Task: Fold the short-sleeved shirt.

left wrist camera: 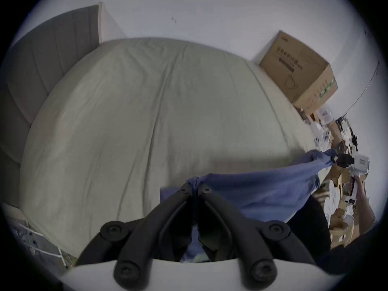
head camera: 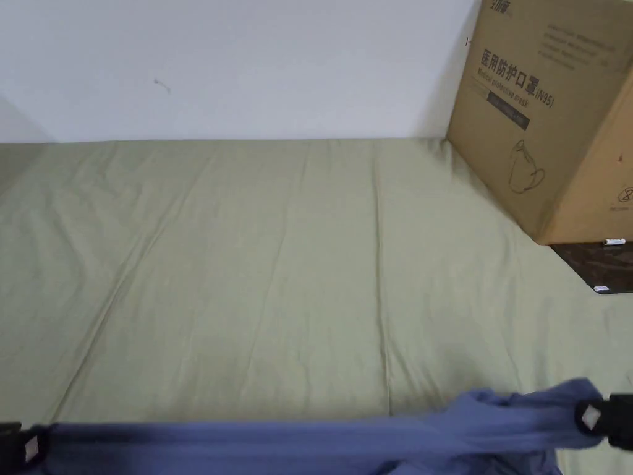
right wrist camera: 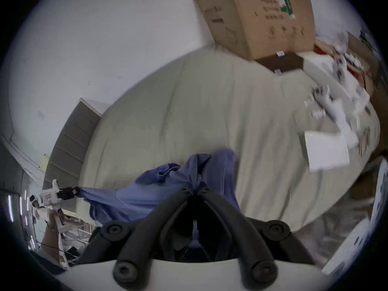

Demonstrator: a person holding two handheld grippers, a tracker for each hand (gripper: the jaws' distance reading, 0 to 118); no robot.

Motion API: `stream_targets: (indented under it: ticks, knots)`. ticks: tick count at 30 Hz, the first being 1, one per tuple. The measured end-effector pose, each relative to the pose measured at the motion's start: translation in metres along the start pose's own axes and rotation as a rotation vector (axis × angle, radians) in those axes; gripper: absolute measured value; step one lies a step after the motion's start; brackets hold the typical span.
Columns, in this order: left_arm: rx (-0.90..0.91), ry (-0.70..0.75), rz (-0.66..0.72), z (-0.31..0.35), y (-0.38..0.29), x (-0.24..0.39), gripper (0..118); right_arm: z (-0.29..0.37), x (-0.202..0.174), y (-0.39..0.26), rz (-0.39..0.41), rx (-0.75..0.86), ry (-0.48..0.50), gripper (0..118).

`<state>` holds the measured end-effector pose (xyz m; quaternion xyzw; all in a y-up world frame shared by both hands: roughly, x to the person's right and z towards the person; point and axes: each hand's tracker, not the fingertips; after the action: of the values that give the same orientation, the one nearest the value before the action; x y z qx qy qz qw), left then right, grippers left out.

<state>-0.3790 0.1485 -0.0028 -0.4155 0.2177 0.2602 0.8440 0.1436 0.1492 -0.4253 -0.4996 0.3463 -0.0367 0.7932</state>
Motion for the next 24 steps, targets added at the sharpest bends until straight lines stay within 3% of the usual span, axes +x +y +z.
stream_targets:
  ticks: [5,6,7,8,9,11,12,16,17,24]
  knots:
    - [-0.158,0.022,-0.008,-0.024,-0.048,-0.006,3,-0.036,0.017,-0.045,-0.043,-0.088,-0.075,0]
    - [-0.17,0.014,0.013,-0.027,-0.055,-0.009,9,-0.04,0.017,-0.048,-0.052,-0.102,-0.092,7]
    - [-0.179,0.0,0.041,-0.028,-0.06,-0.011,23,-0.043,0.016,-0.049,-0.065,-0.115,-0.115,30]
    - [-0.18,-0.015,0.082,-0.027,-0.063,-0.015,46,-0.043,0.014,-0.049,-0.079,-0.129,-0.134,66]
    - [-0.166,0.004,0.106,-0.025,-0.065,-0.017,66,-0.042,0.011,-0.048,-0.085,-0.134,-0.166,89]
    - [-0.132,0.021,0.147,-0.017,-0.065,-0.019,86,-0.04,0.003,-0.047,-0.049,-0.145,-0.189,104]
    - [-0.111,0.016,0.172,-0.011,-0.064,-0.019,104,-0.034,0.005,-0.043,-0.022,-0.117,-0.199,111]
    - [-0.074,-0.123,0.332,0.011,-0.056,-0.019,103,-0.019,-0.025,-0.035,0.06,-0.089,-0.182,111]
    - [-0.012,-0.151,0.31,0.019,-0.057,-0.012,103,-0.015,-0.036,-0.034,0.087,-0.048,-0.144,111]
    - [0.205,0.06,0.002,0.051,-0.043,0.062,103,-0.006,-0.098,-0.026,0.196,0.114,-0.059,111]
